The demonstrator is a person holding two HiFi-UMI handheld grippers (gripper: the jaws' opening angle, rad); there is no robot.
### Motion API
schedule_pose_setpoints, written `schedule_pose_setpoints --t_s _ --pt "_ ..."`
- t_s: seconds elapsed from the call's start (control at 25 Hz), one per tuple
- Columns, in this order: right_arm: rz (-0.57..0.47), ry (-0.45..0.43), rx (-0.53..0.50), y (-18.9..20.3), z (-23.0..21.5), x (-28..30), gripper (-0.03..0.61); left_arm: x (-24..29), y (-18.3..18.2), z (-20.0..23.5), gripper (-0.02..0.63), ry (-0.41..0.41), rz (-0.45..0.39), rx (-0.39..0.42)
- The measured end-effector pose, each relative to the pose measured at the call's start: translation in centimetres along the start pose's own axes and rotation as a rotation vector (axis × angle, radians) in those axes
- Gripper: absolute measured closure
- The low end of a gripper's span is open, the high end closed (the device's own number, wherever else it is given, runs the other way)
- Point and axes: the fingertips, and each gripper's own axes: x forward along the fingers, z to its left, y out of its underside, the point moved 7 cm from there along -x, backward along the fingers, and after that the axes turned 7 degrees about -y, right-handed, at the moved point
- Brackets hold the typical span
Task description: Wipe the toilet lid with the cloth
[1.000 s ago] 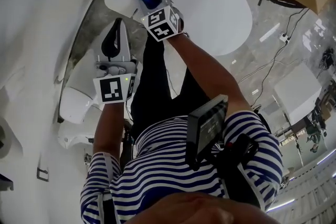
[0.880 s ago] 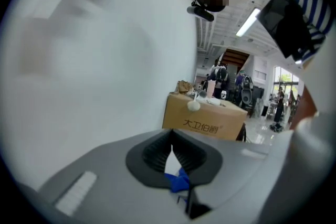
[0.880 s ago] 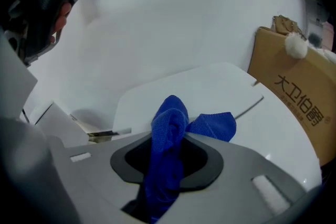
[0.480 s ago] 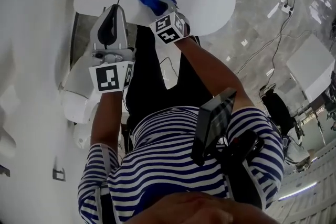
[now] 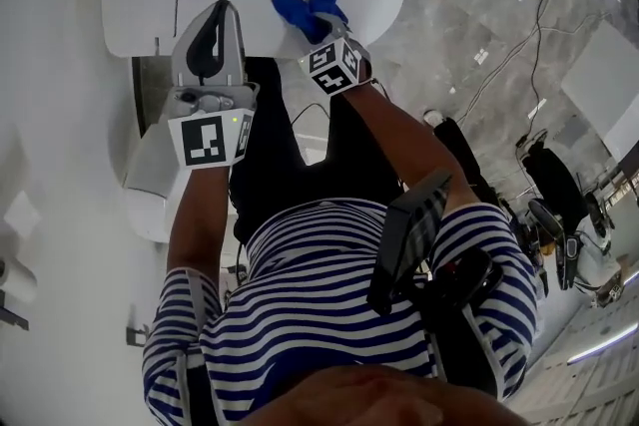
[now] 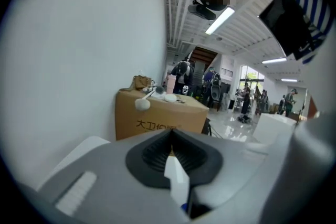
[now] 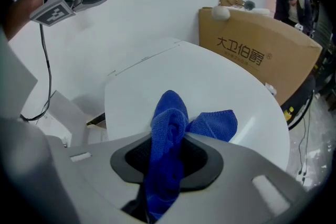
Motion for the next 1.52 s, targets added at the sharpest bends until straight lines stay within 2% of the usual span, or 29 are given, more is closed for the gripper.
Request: schedule_pose_setpoints --t_s 0.24,0.52,0.88,1.0,1.12,1.4,1.52 --pt "0.022 0.042 0.059 6.1 -2.9 -2.8 0.463 1.8 0.2 -5.5 0.612 0.068 0.003 0.023" --pt "0.026 0.069 0.108 10.7 -5.4 -5.4 0.463 3.2 0.7 -11.0 0.612 0.124 0.011 0.039" --pt "0.020 0.067 0.110 11.6 -6.0 -6.5 0.463 3.1 0.3 -13.2 0.612 0.127 -0.001 0.039" --pt "-0.013 0.071 0.082 9.9 -6.4 -7.7 0.463 2.8 -0.2 -12.9 0.612 0.106 -0.006 0.031" --pt "-0.065 0.077 0.043 6.0 -6.2 -9.0 0.463 1.9 -1.3 -11.0 0.612 0.070 -0.017 0.015" --pt "-0.174 0.047 -0.091 -6.5 -2.7 -7.5 0.463 -2.3 -3.4 -1.8 0.612 -0.101 -0.084 -0.030" --pt "-0.206 0.032 -0.134 -11.6 0.7 -5.7 0.463 -4.7 -3.3 3.5 0.612 -0.158 -0.089 -0.056"
